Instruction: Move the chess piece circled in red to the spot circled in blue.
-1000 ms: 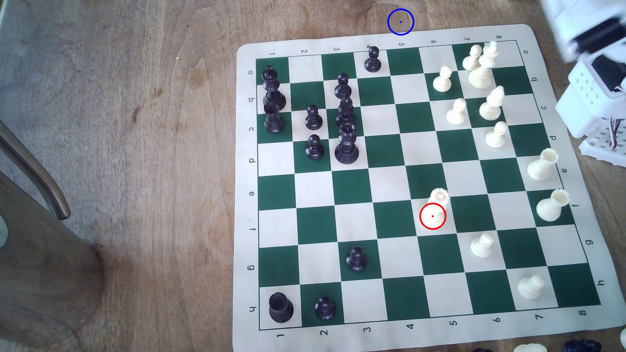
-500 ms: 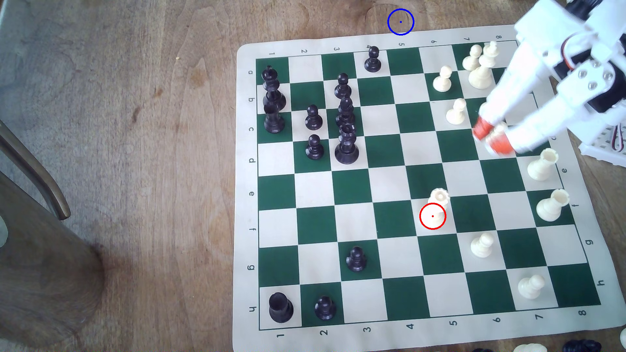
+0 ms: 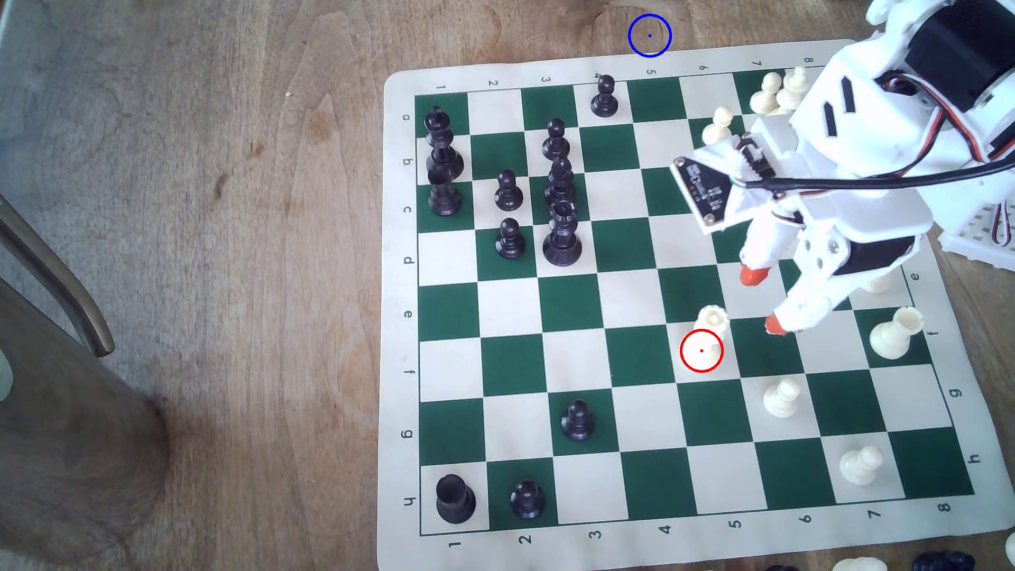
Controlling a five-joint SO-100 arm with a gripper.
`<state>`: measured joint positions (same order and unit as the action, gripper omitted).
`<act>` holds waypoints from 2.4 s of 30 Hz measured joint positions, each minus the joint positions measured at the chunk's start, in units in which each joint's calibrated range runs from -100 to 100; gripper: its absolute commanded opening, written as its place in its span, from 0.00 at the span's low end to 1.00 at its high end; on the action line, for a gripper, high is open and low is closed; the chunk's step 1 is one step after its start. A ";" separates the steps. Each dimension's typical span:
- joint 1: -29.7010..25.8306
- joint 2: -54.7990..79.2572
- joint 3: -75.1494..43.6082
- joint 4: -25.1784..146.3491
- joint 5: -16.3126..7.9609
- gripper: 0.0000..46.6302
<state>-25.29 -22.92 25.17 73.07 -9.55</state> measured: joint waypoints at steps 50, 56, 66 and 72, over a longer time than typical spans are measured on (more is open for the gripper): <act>3.69 24.47 -13.38 2.79 -6.30 0.34; 3.61 25.64 -12.83 1.59 -6.30 0.28; 3.61 25.64 -12.83 0.88 -6.50 0.26; 3.61 25.64 -12.83 -0.40 -6.69 0.25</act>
<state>-21.68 2.72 12.34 72.67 -16.24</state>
